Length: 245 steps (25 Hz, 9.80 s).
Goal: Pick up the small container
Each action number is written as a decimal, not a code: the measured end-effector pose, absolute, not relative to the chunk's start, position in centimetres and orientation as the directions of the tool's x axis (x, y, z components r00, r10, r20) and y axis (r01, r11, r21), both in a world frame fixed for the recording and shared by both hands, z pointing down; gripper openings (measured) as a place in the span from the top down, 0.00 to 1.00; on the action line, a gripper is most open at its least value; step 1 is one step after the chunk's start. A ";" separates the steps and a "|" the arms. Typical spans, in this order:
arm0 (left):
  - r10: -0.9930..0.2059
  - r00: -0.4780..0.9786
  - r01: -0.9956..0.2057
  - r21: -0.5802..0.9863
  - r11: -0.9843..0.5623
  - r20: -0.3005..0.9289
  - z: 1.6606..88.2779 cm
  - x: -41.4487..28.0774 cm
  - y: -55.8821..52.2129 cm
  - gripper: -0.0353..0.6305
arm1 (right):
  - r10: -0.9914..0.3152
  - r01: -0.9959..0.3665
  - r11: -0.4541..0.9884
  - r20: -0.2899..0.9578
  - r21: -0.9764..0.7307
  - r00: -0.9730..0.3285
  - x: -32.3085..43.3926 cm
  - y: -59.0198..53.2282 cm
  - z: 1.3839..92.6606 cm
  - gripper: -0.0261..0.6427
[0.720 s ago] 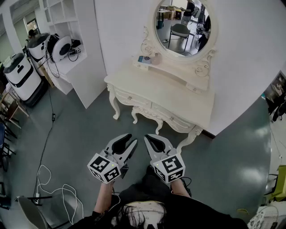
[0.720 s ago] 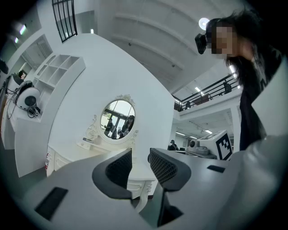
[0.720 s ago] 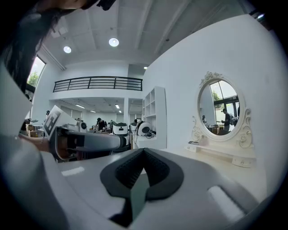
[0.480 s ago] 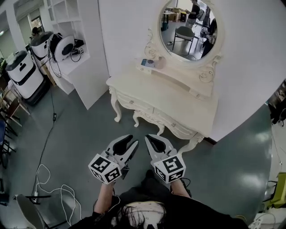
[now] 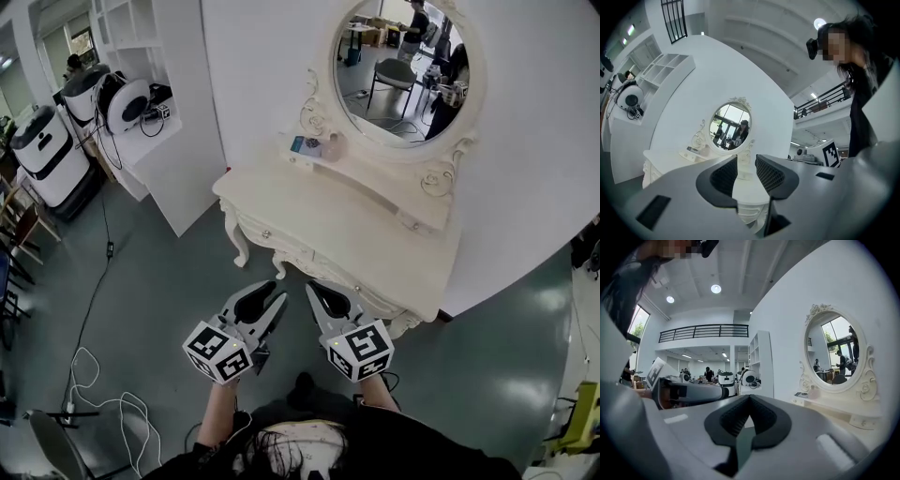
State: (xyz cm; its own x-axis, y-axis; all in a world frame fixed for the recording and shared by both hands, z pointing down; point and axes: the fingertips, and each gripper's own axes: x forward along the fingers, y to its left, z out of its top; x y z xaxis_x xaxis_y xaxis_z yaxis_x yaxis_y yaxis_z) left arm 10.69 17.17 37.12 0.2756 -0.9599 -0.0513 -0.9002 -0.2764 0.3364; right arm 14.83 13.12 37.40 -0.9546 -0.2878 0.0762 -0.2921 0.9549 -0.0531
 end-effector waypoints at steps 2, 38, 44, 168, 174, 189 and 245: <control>-0.961 0.273 -0.903 0.333 -0.272 -0.043 37.1 10.7 15.6 0.77 | -0.280 -0.284 0.957 0.069 -0.063 -0.958 14.7 11.6 37.4 0.95; -0.911 0.412 -0.856 0.350 -0.380 0.021 38.9 -3.3 0.0 0.77 | -0.382 -0.392 0.915 0.105 -0.097 -0.918 0.1 -3.7 38.7 0.95; -0.887 0.462 -0.832 0.349 -0.431 0.007 38.5 -7.9 -2.4 0.77 | -0.430 -0.440 0.894 0.117 -0.082 -0.895 -4.3 -5.8 38.4 0.95; -0.619 0.747 -0.660 0.380 -0.648 0.243 45.3 -18.7 -29.1 0.77 | -0.818 -0.897 0.441 0.398 -0.032 -0.416 -5.9 -46.1 52.1 0.72; -0.607 0.756 -0.651 0.382 -0.656 0.246 45.5 -19.3 -29.8 0.77 | -0.827 -0.904 0.426 0.388 -0.043 -0.408 -5.9 -46.2 52.2 0.72; -0.517 0.802 -0.597 0.437 -0.673 0.299 48.1 -17.6 -30.7 0.77 | -0.805 -0.893 0.434 0.392 -0.120 -0.444 -6.2 -44.9 51.4 0.75; -0.524 0.823 -0.553 0.513 -0.656 0.219 49.5 -2.6 -24.2 0.63 | -0.542 -0.588 0.791 0.253 -0.170 -0.801 -4.7 -27.4 41.3 0.75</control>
